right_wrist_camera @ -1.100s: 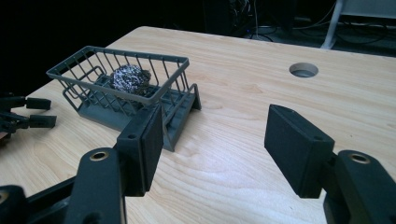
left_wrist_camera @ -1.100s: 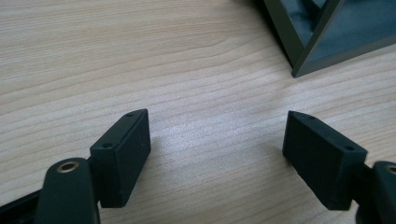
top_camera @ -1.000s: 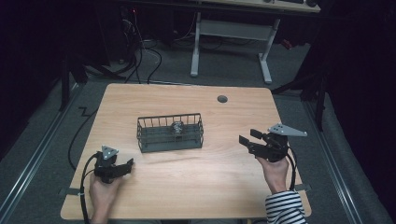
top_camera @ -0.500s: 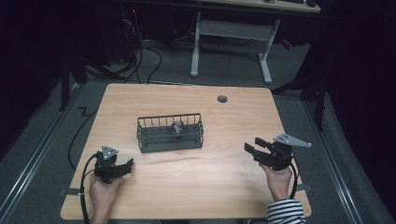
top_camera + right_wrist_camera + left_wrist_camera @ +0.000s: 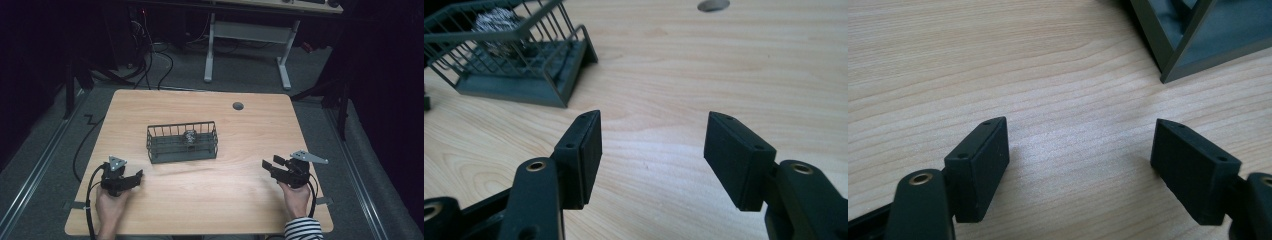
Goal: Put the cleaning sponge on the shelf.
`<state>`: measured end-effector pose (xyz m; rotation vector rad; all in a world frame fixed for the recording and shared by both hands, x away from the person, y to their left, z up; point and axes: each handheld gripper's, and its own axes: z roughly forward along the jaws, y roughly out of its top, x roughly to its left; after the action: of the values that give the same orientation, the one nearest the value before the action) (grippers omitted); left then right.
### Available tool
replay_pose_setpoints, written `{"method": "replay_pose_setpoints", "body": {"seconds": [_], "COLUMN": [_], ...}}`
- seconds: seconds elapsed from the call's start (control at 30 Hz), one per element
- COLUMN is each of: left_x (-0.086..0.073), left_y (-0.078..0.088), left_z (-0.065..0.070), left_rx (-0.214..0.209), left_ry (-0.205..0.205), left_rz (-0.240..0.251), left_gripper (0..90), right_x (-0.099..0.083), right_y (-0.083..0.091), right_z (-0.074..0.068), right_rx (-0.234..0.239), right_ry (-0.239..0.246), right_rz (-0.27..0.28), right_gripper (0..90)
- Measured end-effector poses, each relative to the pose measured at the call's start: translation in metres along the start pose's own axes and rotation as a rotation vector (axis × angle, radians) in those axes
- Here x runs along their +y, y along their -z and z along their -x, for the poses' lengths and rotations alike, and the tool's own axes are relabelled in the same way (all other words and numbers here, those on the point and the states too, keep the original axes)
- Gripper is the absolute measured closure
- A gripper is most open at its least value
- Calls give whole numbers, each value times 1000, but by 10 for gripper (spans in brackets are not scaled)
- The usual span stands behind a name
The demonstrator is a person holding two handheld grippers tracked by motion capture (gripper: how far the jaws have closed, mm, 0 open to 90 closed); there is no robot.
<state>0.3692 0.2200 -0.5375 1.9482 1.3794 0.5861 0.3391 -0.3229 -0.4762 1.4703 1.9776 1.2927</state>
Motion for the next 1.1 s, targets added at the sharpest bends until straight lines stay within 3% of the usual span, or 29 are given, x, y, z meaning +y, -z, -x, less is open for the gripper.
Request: {"method": "replay_pose_setpoints", "body": {"seconds": [0.17,0.4,0.63,1.1], "left_x": [0,0,0,0], "left_y": [0,0,0,0], "left_z": [0,0,0,0], "left_rx": [0,0,0,2], "left_ry": [0,-3,-2,1], "left_rz": [0,-2,-2,0], "left_gripper": [240,240,240,240], "right_x": [-11,-20,-28,-36], "right_y": [-8,-20,-33,-44], "right_z": [2,4,1,0], "right_rx": [-15,-39,-86,-132], "right_ry": [-16,-1,61,112], "right_rz": [-34,-66,-117,-181], "right_gripper": [407,405,393,375]}}
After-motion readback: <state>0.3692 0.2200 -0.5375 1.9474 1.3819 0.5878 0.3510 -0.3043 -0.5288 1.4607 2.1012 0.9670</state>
